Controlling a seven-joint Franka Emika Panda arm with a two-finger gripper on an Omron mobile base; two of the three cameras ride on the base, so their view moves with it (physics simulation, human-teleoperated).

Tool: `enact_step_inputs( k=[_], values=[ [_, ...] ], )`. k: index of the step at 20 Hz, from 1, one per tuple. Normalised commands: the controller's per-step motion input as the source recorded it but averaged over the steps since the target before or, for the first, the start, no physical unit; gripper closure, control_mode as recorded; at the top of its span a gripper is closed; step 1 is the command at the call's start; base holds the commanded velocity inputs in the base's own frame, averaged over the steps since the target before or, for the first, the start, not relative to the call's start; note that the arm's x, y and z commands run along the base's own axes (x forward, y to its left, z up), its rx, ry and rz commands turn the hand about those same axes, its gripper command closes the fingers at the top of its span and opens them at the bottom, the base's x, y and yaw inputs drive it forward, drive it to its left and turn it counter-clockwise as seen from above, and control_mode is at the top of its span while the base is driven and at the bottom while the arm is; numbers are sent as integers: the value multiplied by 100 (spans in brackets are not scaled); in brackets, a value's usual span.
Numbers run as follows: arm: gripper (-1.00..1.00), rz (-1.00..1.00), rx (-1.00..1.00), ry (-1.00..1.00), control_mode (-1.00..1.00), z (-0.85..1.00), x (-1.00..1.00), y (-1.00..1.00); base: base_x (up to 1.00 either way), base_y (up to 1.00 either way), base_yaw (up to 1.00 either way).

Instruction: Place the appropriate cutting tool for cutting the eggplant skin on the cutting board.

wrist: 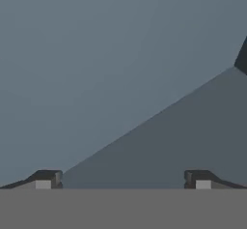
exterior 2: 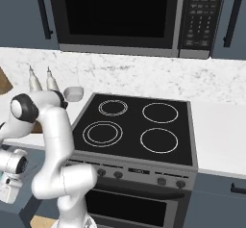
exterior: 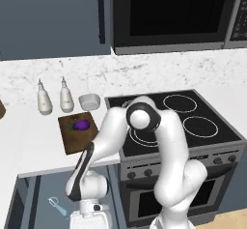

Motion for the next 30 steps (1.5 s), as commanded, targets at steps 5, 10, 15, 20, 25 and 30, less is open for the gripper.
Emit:
enact_step_inputs(
  k=[5, 10, 15, 20, 25, 30],
  values=[
    [-100, 5, -2, 6, -100, 50, 2, 33, 0, 0, 0],
    [-100, 13, -9, -1, -100, 48, 77, 63, 0, 0, 0],
    [-100, 16, -13, -11, -100, 20, 71, 62, 0, 0, 0],
    [-100, 22, -10, -35, -100, -22, 10, 20, 0, 0, 0],
    [-100, 22, -2, -44, -100, -17, 0, 0, 0, 0, 0],
    [-100, 29, 2, -17, -100, -1, 47, 0, 0, 0, 0]
  ],
)
